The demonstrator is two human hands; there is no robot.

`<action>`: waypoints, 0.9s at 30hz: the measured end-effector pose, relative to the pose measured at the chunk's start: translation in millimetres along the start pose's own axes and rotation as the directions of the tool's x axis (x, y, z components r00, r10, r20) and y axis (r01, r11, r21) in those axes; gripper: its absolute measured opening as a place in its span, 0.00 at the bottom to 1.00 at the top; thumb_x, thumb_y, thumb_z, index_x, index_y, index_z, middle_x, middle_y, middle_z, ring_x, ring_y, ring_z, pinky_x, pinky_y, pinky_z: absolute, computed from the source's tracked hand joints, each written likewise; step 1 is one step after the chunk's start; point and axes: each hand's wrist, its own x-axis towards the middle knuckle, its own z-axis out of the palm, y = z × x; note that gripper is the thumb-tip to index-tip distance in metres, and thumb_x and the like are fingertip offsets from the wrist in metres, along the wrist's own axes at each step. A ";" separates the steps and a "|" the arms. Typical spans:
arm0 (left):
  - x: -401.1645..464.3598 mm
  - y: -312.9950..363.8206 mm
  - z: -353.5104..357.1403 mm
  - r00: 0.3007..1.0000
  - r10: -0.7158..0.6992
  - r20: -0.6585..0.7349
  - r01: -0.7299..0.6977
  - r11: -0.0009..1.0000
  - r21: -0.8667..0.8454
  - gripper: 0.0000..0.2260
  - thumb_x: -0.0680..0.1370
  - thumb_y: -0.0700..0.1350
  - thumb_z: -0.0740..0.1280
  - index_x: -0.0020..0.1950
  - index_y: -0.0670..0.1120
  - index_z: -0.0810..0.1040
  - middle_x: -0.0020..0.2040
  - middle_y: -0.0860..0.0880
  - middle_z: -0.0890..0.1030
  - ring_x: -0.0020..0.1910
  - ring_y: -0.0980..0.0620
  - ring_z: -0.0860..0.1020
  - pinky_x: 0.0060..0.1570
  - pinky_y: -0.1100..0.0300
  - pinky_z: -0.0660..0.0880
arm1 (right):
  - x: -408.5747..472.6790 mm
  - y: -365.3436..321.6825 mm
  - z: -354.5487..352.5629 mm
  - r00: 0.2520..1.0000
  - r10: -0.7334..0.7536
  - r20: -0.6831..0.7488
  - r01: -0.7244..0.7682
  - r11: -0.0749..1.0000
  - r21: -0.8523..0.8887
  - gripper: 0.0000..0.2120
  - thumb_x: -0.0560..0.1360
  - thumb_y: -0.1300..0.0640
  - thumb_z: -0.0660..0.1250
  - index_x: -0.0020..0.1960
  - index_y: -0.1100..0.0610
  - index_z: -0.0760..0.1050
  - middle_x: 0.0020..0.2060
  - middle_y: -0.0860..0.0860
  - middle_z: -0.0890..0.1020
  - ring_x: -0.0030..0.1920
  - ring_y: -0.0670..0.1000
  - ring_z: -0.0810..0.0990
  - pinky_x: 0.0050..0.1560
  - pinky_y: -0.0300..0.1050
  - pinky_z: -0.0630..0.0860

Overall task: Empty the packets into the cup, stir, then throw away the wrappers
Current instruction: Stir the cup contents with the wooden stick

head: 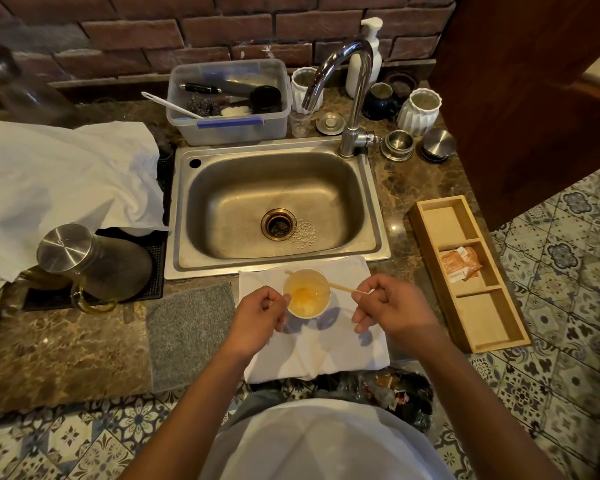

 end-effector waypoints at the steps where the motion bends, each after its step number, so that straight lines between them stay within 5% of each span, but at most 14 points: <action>1: 0.2 -0.4 -0.2 1.000 -0.002 0.002 0.002 1.000 -0.005 0.13 0.81 0.44 0.69 0.43 0.35 0.77 0.30 0.48 0.80 0.28 0.52 0.76 0.32 0.57 0.73 | 0.0 -0.7 -1.9 1.000 0.017 0.009 -0.017 1.000 0.016 0.05 0.81 0.58 0.67 0.48 0.57 0.79 0.33 0.55 0.87 0.32 0.58 0.87 0.44 0.66 0.84; 8: -1.7 -0.6 -2.1 1.000 0.002 0.010 -0.002 1.000 -0.020 0.13 0.81 0.44 0.69 0.44 0.34 0.77 0.30 0.48 0.80 0.29 0.51 0.76 0.33 0.55 0.73 | 4.3 1.5 -7.4 0.988 0.078 0.133 -0.063 0.992 -0.112 0.08 0.81 0.59 0.65 0.45 0.59 0.79 0.31 0.56 0.86 0.30 0.59 0.85 0.44 0.63 0.84; 20: -3.4 -1.1 -2.0 1.000 0.005 0.009 -0.005 1.000 -0.016 0.13 0.82 0.44 0.69 0.43 0.36 0.76 0.31 0.47 0.80 0.30 0.51 0.76 0.32 0.56 0.74 | 13.5 7.3 12.4 0.956 0.027 -0.292 -0.019 0.999 0.029 0.06 0.78 0.53 0.71 0.44 0.52 0.82 0.30 0.47 0.86 0.26 0.48 0.83 0.34 0.60 0.83; 27: -3.5 -3.0 0.1 1.000 -0.007 0.019 0.008 0.999 -0.051 0.12 0.83 0.44 0.66 0.44 0.37 0.76 0.31 0.48 0.81 0.27 0.54 0.76 0.28 0.61 0.73 | 14.3 10.1 14.0 0.946 -0.047 -0.322 0.064 0.997 0.043 0.06 0.79 0.51 0.70 0.49 0.47 0.86 0.31 0.45 0.86 0.26 0.47 0.82 0.30 0.50 0.82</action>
